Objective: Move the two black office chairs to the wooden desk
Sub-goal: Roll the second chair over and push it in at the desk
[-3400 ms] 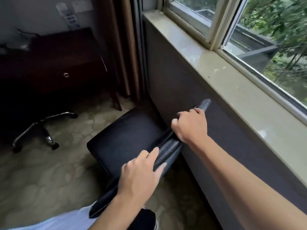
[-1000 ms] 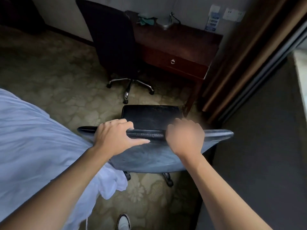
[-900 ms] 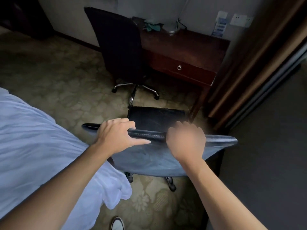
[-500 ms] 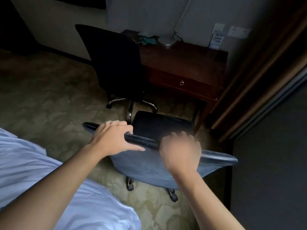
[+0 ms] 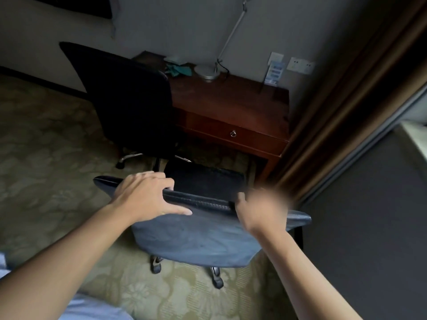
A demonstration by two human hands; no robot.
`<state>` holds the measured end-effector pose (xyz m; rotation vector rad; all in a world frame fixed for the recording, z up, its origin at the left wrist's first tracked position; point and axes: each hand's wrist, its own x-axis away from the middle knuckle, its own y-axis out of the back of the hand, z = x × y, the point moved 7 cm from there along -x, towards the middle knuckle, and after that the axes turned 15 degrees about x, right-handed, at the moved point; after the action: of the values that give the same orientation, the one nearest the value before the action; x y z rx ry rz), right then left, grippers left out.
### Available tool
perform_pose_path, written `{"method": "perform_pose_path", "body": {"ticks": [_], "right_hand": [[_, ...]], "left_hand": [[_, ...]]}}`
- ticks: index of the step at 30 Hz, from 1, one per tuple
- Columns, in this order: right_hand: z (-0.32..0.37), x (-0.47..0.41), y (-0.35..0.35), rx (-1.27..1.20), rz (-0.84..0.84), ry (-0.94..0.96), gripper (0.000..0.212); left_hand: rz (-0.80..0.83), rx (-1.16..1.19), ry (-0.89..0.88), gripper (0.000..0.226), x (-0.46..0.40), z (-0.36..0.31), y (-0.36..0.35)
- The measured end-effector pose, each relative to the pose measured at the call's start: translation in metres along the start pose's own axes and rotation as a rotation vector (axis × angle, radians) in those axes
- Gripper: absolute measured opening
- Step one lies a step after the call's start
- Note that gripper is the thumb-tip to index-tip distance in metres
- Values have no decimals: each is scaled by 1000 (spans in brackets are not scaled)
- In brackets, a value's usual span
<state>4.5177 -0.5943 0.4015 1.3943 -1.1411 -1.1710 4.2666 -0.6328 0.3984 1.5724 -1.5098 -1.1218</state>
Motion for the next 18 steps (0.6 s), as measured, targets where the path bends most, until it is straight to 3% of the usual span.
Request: {"method": "perform_pose_path", "body": {"ticks": [9,18], "right_hand": [[3,-38,-6,38,-19,5,44],[6,21,-5,38,28,34,40]], "left_hand": [[17,5,79,74,-28,2,-1],[42,-5,65,75,18,-4,-4]]}}
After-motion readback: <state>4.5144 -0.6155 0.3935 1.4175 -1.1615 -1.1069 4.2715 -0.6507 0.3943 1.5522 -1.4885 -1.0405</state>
